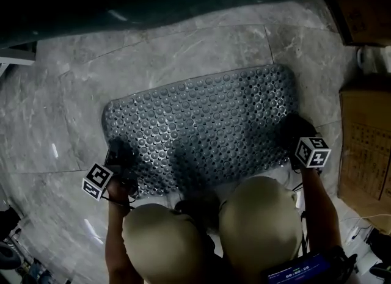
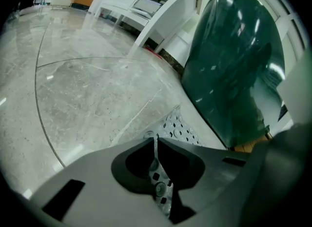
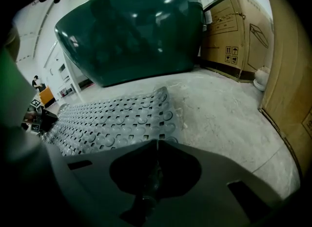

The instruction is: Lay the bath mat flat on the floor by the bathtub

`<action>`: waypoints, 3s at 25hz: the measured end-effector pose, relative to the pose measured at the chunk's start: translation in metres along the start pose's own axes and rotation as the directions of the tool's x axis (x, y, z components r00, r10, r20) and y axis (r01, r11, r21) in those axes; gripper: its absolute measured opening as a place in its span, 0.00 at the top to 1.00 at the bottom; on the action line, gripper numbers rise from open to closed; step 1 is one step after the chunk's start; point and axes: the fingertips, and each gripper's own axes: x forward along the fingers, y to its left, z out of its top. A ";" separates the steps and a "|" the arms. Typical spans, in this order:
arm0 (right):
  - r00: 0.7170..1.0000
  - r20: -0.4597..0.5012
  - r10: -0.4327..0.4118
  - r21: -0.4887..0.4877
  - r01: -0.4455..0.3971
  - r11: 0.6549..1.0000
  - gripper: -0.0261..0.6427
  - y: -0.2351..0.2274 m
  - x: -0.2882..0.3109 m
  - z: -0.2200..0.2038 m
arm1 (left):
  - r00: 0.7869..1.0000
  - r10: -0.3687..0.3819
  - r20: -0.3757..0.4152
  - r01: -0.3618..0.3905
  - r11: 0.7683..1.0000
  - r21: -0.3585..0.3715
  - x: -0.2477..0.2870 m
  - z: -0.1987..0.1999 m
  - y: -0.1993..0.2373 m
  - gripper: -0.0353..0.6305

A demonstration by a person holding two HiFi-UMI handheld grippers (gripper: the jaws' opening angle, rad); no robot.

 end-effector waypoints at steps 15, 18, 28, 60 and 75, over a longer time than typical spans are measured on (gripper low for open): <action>0.881 0.435 0.186 -0.174 -0.120 0.977 0.92 0.125 -0.055 0.199 | 0.936 -0.234 0.263 0.116 0.911 0.396 -0.058 0.093 -0.162 0.88; 0.815 0.518 0.261 -0.267 -0.137 0.954 0.92 0.175 -0.075 0.259 | 0.894 -0.280 0.349 0.034 0.821 0.570 -0.081 0.123 -0.214 0.88; 0.726 0.595 0.344 -0.441 -0.062 0.895 0.92 0.253 -0.107 0.311 | 0.827 -0.379 0.416 -0.161 0.549 0.820 -0.104 0.134 -0.303 0.91; 0.720 0.602 0.346 -0.450 -0.053 0.891 0.94 0.264 -0.108 0.296 | 0.857 -0.360 0.370 -0.141 0.526 0.839 -0.095 0.112 -0.299 0.91; 0.719 0.605 0.343 -0.444 -0.053 0.894 0.94 0.260 -0.108 0.297 | 0.861 -0.344 0.374 -0.162 0.511 0.844 -0.094 0.112 -0.300 0.91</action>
